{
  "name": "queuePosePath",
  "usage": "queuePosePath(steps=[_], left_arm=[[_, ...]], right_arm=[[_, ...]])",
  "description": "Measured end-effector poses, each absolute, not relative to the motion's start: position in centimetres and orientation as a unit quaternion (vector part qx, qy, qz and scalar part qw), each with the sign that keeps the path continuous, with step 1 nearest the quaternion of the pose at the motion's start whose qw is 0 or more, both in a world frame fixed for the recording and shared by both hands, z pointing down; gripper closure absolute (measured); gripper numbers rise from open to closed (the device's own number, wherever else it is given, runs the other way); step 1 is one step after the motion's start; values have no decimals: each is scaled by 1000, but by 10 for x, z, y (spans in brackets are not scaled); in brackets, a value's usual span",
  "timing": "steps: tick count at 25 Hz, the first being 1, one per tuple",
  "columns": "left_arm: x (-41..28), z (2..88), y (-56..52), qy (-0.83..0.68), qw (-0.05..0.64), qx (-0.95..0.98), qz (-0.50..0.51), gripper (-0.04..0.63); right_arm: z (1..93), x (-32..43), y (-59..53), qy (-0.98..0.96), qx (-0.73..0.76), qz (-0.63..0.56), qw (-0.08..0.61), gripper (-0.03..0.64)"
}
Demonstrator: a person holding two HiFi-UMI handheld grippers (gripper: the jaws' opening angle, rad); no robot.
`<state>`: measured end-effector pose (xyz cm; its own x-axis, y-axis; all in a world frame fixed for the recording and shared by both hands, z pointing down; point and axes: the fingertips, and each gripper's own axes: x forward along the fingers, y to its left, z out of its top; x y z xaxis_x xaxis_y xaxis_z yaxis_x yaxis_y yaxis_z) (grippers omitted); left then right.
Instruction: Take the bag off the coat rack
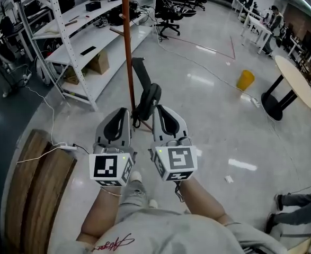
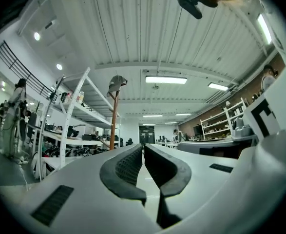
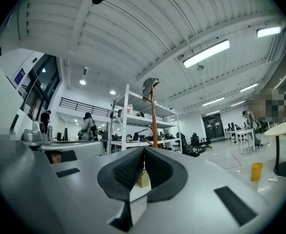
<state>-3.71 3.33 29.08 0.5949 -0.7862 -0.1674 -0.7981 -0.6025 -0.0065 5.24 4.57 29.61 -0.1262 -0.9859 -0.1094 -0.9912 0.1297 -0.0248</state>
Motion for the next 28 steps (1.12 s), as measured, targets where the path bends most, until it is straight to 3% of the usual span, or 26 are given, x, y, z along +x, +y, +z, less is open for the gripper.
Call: queuePosePath(steps=[28], left_arm=[[-13,352,-261,430,-14,-902,34,568]], right_arm=[[317,73,-238,721,-690,42,39,597]])
